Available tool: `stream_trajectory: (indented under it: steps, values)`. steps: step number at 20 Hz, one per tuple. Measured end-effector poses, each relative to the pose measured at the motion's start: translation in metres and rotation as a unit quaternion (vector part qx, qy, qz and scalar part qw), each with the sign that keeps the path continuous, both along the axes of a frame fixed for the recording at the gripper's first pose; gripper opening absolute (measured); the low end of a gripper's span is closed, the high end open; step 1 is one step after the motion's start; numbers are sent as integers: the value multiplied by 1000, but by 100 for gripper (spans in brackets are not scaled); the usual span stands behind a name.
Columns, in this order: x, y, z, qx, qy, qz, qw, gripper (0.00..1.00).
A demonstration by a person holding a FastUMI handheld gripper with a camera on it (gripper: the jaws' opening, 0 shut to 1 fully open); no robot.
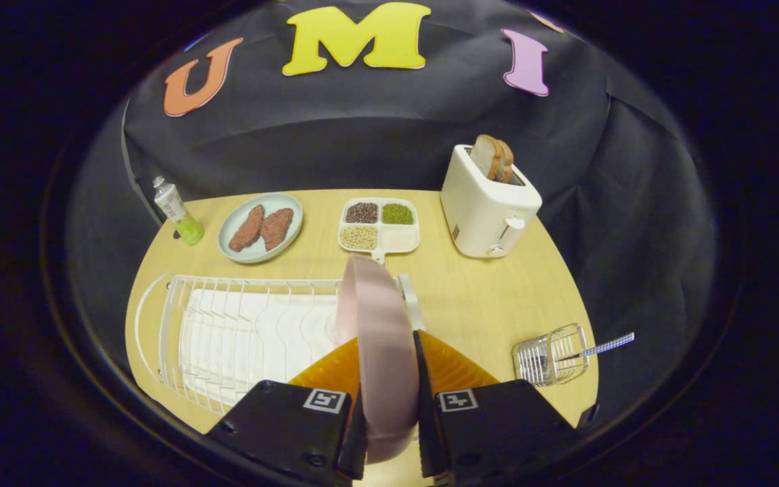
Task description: Take the plate from the dish rack, then take the spoon from the basket and place it into the plate.
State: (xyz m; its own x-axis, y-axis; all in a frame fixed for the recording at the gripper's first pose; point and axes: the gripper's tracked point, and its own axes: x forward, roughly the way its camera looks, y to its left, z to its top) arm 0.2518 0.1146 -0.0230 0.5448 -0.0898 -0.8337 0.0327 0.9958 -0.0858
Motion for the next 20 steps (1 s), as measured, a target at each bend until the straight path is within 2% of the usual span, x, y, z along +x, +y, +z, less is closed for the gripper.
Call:
stream_trajectory:
  steps: [4, 7, 12, 16, 20]
  values:
    - [1, -2, 9, -49, -4, -5, 999, 36]
    - [4, 1, 37, -71, -35, 1, 997, 34]
    - [-32, 8, 55, 0, -64, 17, 998, 33]
    - [-89, 1, 47, 79, -84, 41, 993, 33]
    - [-155, -12, 15, 165, -90, 40, 981, 33]
